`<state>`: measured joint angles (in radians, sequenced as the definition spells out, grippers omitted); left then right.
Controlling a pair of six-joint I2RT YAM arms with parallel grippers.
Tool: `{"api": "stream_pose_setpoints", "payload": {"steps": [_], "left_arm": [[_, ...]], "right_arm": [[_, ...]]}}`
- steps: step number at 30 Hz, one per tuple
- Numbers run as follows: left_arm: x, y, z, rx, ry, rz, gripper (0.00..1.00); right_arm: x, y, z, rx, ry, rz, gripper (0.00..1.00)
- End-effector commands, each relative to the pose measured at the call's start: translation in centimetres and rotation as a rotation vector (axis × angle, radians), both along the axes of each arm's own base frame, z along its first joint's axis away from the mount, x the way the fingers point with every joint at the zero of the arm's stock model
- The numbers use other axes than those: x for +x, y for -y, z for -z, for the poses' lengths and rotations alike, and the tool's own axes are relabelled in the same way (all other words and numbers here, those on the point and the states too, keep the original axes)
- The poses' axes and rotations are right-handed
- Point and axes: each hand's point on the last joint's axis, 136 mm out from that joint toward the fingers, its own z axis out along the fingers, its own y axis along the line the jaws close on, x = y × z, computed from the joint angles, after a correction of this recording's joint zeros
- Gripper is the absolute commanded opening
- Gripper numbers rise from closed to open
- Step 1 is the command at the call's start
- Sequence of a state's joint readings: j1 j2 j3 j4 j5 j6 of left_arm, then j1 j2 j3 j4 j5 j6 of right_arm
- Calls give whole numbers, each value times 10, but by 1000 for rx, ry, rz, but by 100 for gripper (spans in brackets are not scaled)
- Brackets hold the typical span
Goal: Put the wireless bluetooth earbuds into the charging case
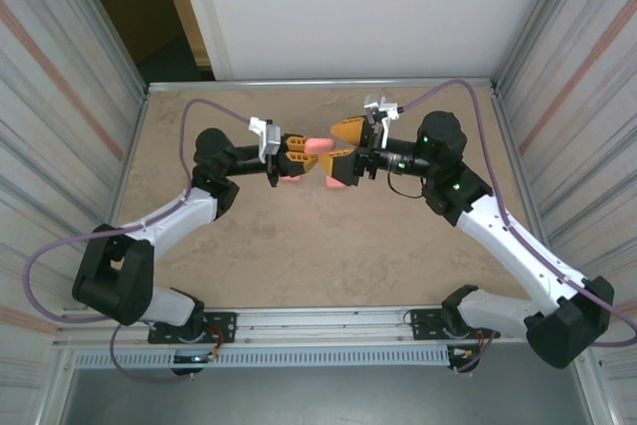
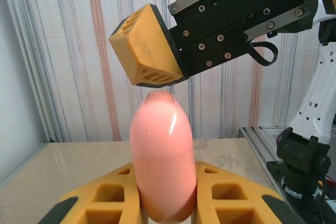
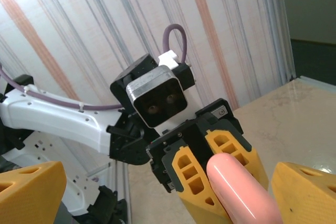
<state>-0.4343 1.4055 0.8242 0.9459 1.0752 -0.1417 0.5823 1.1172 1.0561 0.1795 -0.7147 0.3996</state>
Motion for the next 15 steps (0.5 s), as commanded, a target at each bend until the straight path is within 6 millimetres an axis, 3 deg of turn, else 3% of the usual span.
{"api": "stream_pose_setpoints", "payload": {"steps": [1, 8, 15], "left_arm": [[-10, -3, -17, -22, 69, -7, 0], [-13, -6, -19, -14, 76, -24, 0], [-12, -9, -20, 1, 67, -59, 0]], "right_arm": [[2, 9, -1, -3, 44, 58, 99], [12, 27, 3, 31, 63, 158, 99], [38, 52, 32, 52, 3, 323, 99]]}}
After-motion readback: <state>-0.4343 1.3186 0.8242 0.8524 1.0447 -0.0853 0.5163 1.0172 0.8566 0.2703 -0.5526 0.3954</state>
